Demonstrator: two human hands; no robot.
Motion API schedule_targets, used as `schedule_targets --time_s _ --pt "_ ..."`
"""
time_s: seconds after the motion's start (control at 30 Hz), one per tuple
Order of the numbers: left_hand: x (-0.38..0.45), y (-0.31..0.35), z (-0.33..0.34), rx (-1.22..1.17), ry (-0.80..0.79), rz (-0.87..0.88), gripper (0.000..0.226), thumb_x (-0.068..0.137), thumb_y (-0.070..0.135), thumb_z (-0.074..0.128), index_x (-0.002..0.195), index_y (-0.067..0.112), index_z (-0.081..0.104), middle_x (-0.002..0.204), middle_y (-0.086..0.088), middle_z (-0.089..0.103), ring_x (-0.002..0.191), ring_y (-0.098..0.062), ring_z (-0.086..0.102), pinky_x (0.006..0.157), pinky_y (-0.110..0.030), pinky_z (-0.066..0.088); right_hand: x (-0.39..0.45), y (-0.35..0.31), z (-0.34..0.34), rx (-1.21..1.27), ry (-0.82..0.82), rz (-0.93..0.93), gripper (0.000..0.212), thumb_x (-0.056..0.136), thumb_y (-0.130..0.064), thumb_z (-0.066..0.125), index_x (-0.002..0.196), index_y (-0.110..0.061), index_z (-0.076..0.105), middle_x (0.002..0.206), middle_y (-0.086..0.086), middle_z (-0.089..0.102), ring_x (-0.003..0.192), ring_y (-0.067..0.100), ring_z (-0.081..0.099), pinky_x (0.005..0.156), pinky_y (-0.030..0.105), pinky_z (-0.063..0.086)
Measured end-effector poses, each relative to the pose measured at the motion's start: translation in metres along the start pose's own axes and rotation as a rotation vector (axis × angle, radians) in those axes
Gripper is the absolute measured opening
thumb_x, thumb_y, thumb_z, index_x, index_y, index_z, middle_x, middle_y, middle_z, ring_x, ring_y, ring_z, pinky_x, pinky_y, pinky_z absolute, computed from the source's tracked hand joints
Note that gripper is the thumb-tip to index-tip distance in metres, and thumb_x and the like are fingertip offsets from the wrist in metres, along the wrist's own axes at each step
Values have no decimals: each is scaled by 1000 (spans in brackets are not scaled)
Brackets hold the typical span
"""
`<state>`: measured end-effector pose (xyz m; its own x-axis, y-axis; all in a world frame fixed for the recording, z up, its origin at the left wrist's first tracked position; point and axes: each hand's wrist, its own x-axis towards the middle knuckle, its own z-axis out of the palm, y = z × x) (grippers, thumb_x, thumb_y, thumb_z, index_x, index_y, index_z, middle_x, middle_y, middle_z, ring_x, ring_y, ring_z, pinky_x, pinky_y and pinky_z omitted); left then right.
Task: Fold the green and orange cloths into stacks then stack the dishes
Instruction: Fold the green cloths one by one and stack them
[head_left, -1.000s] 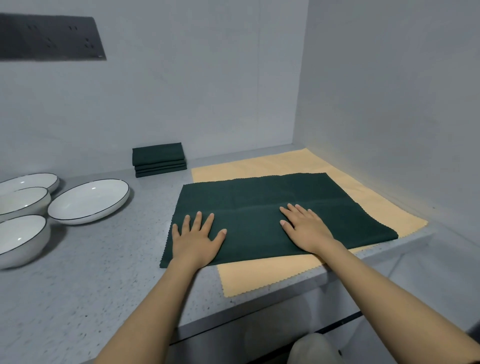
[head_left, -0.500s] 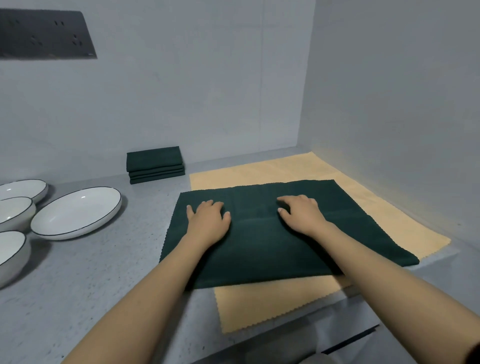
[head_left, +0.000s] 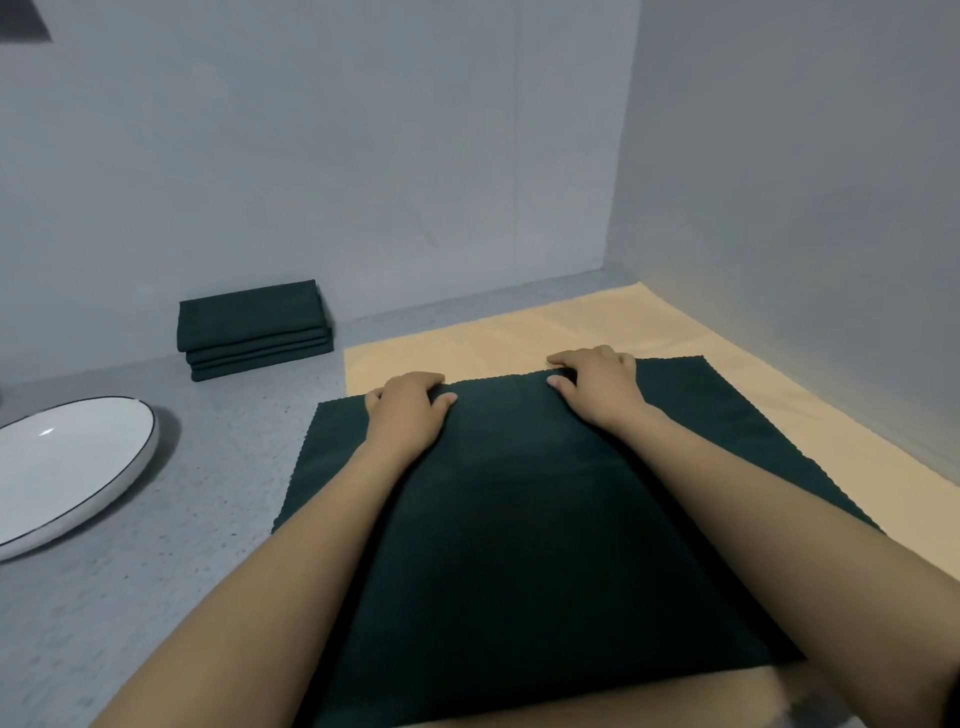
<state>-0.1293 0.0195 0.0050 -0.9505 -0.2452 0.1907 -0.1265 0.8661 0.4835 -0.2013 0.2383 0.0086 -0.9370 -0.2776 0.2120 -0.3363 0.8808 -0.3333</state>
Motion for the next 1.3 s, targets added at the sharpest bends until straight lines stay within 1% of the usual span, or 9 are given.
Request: schedule_targets --time_s 0.13,0.23,0.33,0.47,0.6,0.7,0.77,1.03,1.3 --pt "11 -10 5 42 74 15 31 91 40 57 119 27 64 112 2 60 116 -19 46 94 -33 22 8 5 9 3 39 36 29 95 -36 48 120 -27 61 120 -1 54 120 22 38 98 34 21" --pt "16 -14 7 -32 71 -26 25 87 41 63 109 31 69 103 3 60 113 -19 46 91 -31 21 11 3 12 92 102 68 18 94 -32 53 100 -25 68 100 -5 51 114 20 40 91 30 19" --pt "15 -14 6 -58 51 -20 30 88 42 61 118 34 63 119 3 53 122 -17 39 100 -32 19 8 2 6 205 135 75 14 92 -29 55 89 -25 68 94 -7 52 110 18 41 87 28 16" --pt "9 -10 -3 -52 52 34 39 91 41 56 128 29 56 129 5 56 130 -16 40 113 -37 4 -5 4 -12 258 159 14 12 92 -29 56 86 -28 66 99 -9 62 111 15 41 89 28 15" --pt "-7 0 -24 -93 147 118 17 90 41 59 90 26 67 96 10 66 105 -14 53 109 -33 8 -27 8 -29 229 223 -72 11 90 -31 60 84 -30 69 90 -12 64 104 12 41 86 23 10" --pt "-34 7 -42 -133 162 157 18 87 41 64 79 25 65 85 14 64 99 -15 45 93 -24 15 -52 7 -44 194 275 -124 11 89 -33 62 84 -28 71 88 -11 66 98 10 39 87 21 9" --pt "-58 10 -53 -130 148 171 16 86 40 65 78 26 66 83 14 64 99 -15 41 88 -23 17 -73 5 -54 184 309 -147 11 88 -33 63 84 -28 72 88 -11 67 97 11 40 87 22 9" --pt "-165 12 -67 -110 142 285 6 83 36 68 79 36 73 80 30 61 93 -1 56 90 -21 16 -181 2 -67 151 381 -239 5 83 -31 69 80 -33 73 80 -23 63 94 6 45 93 21 10" --pt "-233 4 -48 -107 113 243 12 84 38 67 92 34 75 93 25 62 97 4 53 91 -21 17 -248 17 -36 224 337 -227 9 76 -21 77 81 -28 76 88 -18 70 94 4 57 105 19 10"
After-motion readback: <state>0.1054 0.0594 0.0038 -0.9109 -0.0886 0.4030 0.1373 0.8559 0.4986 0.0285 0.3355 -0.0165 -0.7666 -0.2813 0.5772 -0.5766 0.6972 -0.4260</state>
